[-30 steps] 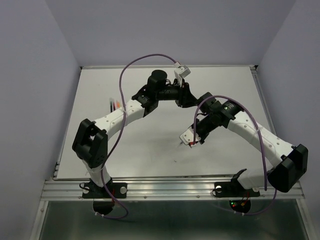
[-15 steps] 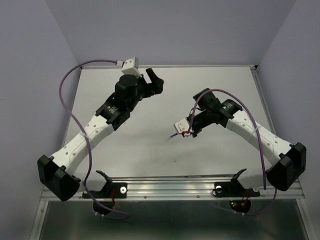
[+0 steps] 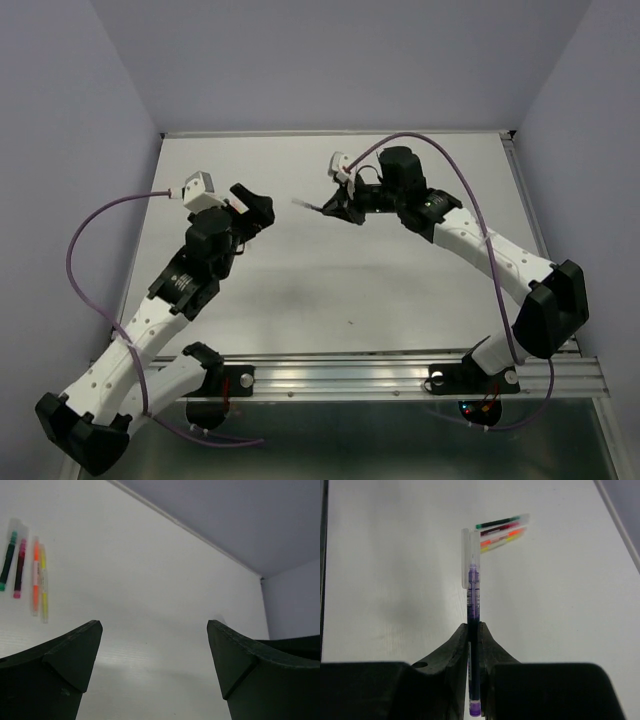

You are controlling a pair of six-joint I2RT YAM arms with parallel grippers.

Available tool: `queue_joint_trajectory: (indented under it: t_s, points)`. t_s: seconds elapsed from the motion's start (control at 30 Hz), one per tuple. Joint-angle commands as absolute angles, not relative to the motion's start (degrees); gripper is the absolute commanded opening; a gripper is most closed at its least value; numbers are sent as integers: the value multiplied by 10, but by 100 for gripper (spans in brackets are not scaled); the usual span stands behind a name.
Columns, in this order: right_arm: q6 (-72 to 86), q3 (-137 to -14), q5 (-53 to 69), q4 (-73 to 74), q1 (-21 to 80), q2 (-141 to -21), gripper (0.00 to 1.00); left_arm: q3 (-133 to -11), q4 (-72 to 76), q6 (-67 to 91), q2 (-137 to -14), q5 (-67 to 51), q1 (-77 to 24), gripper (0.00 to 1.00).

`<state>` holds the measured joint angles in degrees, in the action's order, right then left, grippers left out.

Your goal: Insert the pens into the pen caps

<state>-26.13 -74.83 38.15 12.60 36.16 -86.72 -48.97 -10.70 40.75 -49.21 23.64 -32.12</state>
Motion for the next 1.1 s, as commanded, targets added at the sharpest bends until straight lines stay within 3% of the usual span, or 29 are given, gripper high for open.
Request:
queue_joint_trajectory:
  t_s: [0.0, 0.17, 0.37, 0.73, 0.9, 1.07]
  points:
    - [42, -779, 239, -47, 349, -881, 1, -455, 47, 367, -431, 189, -320, 99]
    - [190, -797, 223, -75, 344, -897, 1, -425, 150, 343, -444, 108, -320, 99]
    - [336, -693, 197, -218, 344, -860, 1, -436, 257, 343, -520, 39, -320, 99]
    - [359, -641, 184, -257, 344, -835, 1, -500, 351, 369, -650, -32, -320, 99]
    - [360, -635, 186, -261, 344, -830, 2, -508, 371, 389, -673, -29, -320, 86]
    - [359, -633, 188, -265, 344, -821, 2, -507, 381, 404, -688, -25, -320, 82]
